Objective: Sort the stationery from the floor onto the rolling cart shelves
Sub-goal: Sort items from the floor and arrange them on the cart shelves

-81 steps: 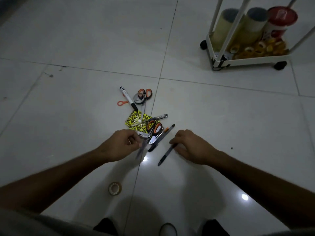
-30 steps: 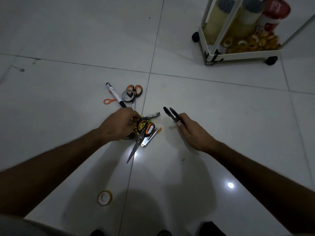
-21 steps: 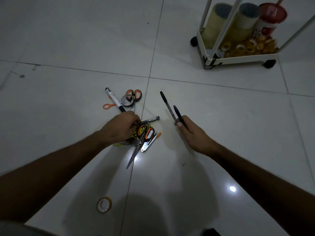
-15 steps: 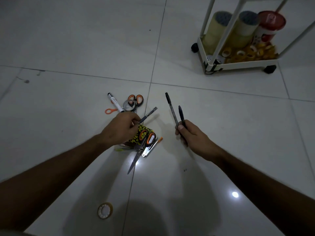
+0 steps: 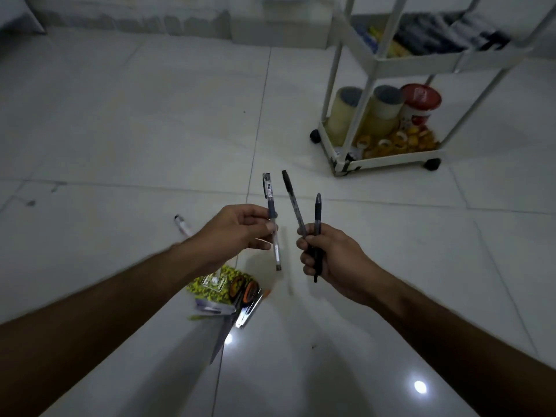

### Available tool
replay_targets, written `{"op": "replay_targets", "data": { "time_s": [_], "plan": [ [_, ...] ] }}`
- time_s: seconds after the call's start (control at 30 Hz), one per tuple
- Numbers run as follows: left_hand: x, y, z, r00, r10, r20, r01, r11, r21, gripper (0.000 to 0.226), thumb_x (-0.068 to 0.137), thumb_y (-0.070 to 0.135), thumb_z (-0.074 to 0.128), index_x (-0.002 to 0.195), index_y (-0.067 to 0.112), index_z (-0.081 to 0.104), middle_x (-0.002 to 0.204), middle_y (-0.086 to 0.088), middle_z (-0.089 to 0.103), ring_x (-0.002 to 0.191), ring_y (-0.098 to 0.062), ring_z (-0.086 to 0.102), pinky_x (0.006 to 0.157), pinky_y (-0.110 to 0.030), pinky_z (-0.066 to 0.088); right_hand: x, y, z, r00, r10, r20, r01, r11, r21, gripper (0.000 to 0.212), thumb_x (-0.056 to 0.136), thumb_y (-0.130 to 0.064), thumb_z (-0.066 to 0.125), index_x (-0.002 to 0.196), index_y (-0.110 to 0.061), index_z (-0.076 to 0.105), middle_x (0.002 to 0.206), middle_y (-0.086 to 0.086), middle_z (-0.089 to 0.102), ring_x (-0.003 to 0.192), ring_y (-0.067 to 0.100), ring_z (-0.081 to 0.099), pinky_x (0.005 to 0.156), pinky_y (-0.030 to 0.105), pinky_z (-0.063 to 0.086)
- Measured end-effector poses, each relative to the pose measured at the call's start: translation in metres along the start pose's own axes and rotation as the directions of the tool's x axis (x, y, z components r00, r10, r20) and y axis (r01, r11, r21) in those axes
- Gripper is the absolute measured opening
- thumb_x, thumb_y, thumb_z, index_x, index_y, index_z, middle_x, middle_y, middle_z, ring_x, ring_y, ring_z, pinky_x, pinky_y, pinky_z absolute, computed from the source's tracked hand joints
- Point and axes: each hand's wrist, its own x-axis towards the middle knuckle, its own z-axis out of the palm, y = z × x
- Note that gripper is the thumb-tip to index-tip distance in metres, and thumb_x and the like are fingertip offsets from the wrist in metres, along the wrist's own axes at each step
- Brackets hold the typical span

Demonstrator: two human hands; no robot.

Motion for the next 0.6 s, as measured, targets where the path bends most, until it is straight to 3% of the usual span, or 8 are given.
{"op": "replay_targets", "data": {
  "time_s": [0.17, 0.33, 0.47, 0.6],
  "plan": [
    [0.022, 0.092, 0.047, 0.986, 0.150, 0.072, -0.156, 0.983, 0.098, 0.013, 0.091, 0.000, 0.069, 0.104, 0.002, 0.069, 0.092, -0.017, 0.076, 0.081, -0.024, 0.074, 0.073, -0.030, 0.061, -0.007, -0.077, -0.012, 0.967, -0.221, -0.130, 0.214, 0.975, -0.066, 0.027, 0.106, -0.021, 0.048, 0.122, -0.001, 0.057, 0.076, 0.001, 0.044, 0.059, 0.012, 0.039, 0.055, 0.027, 0.036],
    [0.049, 0.182, 0.100, 0.949, 0.299, 0.098, -0.310, 0.944, 0.115, 0.010, 0.091, 0.000, 0.069, 0.087, 0.009, 0.069, 0.081, -0.007, 0.076, 0.075, -0.019, 0.074, 0.072, -0.027, 0.060, -0.012, -0.155, -0.040, 0.846, -0.502, -0.179, 0.432, 0.843, -0.320, 0.029, 0.103, -0.026, 0.055, 0.114, -0.001, 0.062, 0.073, 0.006, 0.049, 0.060, 0.012, 0.044, 0.056, 0.028, 0.043],
    [0.071, 0.232, 0.144, 0.924, 0.374, 0.077, -0.381, 0.920, 0.095, 0.009, 0.089, -0.003, 0.071, 0.086, 0.005, 0.067, 0.086, -0.010, 0.074, 0.072, -0.017, 0.073, 0.068, -0.025, 0.060, -0.011, -0.209, -0.072, 0.764, -0.607, -0.217, 0.478, 0.759, -0.441, 0.020, 0.102, -0.023, 0.056, 0.101, -0.005, 0.065, 0.066, 0.004, 0.048, 0.059, 0.016, 0.043, 0.057, 0.036, 0.039],
    [0.095, 0.261, 0.177, 0.910, 0.413, 0.030, -0.413, 0.901, 0.131, 0.005, 0.091, 0.007, 0.072, 0.088, 0.004, 0.072, 0.091, -0.014, 0.075, 0.079, -0.024, 0.075, 0.072, -0.032, 0.063, -0.007, -0.250, -0.108, 0.782, -0.589, -0.203, 0.429, 0.745, -0.510, 0.031, 0.102, -0.035, 0.055, 0.101, -0.007, 0.067, 0.069, 0.010, 0.049, 0.057, 0.020, 0.040, 0.054, 0.038, 0.034]
  ]
}}
